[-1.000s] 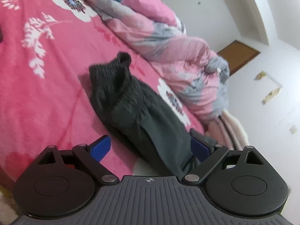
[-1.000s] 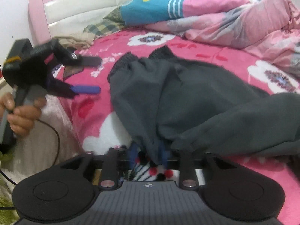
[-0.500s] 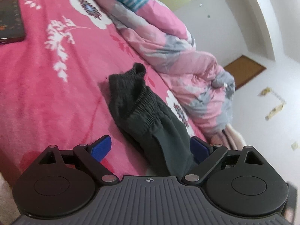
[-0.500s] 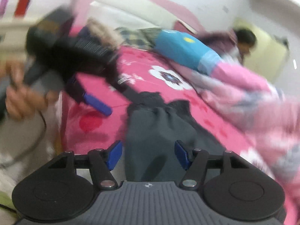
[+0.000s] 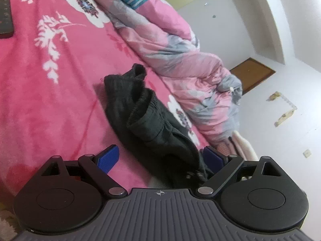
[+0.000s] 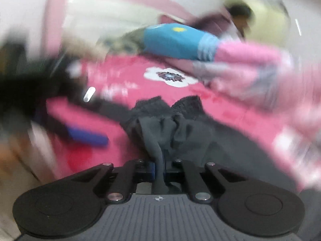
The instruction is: Fold clothes
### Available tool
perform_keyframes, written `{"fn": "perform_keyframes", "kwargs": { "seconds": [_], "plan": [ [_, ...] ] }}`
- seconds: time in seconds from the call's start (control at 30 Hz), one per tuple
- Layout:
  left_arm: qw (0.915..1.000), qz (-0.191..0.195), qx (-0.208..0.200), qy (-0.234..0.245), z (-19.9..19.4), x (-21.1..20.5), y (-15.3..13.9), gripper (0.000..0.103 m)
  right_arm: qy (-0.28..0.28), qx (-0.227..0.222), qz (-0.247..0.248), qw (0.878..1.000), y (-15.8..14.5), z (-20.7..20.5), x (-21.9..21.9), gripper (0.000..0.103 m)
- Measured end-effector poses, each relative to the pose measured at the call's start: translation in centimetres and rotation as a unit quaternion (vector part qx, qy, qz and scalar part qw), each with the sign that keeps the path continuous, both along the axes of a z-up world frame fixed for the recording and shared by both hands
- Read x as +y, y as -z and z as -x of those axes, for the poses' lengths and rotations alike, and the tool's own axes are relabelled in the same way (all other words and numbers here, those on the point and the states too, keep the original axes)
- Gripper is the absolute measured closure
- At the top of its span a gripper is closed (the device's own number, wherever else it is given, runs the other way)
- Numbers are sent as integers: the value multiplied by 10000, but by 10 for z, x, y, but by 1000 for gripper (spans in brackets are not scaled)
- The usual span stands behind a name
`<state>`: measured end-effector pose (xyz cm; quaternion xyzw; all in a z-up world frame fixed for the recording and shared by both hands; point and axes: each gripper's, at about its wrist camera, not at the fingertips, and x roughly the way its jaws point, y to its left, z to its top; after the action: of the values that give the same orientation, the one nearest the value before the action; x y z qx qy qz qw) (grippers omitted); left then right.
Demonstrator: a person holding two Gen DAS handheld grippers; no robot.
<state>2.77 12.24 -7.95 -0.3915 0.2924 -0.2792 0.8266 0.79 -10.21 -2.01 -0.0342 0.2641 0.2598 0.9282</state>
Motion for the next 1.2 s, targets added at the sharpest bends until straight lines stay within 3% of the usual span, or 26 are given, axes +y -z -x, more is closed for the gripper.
{"fn": "perform_keyframes", "kwargs": {
  "seconds": [0.1, 0.2, 0.33, 0.43, 0.53, 0.63, 0.7, 0.77, 0.9, 1.07, 1.2],
  "plan": [
    [9998, 176, -136, 13, 2, 3, -3, 11, 0, 546, -1269, 9904, 0, -8, -25, 98],
    [9993, 321, -212, 36, 2, 5, -5, 11, -65, 924, -2086, 9736, 5, -13, -40, 98],
    [9993, 317, -208, 10, 3, 4, -6, 14, -176, 1067, -2325, 9666, 15, -11, -38, 98],
    [9995, 259, -163, -23, 1, 3, -5, 21, -334, 968, -2228, 9695, 17, -1, -31, 98],
    [9998, 154, -71, -72, -1, 0, -4, 36, -496, 834, -1999, 9750, 16, 7, -20, 98],
    [9998, -65, 70, -192, -3, 1, -2, 57, -607, 653, -1601, 9831, 15, 18, -8, 96],
    [9993, -210, 164, -271, -4, 2, -1, 77, -683, 626, -1280, 9874, 11, 22, -5, 93],
    [9984, -377, 229, -360, -3, 3, -1, 89, -853, 677, -1097, 9880, 2, 24, -10, 87],
    [9953, -742, 202, -584, 12, 18, -10, 93, -1058, 513, -1068, 9873, -35, 15, -42, 66],
    [9920, -823, 411, -865, 37, 39, -10, 93, -769, 177, -688, 9945, -72, -51, -69, 35],
    [9890, -932, 573, -999, 47, 43, -6, 93, -603, 456, -92, 9971, -59, -137, -60, 31]
  ]
}}
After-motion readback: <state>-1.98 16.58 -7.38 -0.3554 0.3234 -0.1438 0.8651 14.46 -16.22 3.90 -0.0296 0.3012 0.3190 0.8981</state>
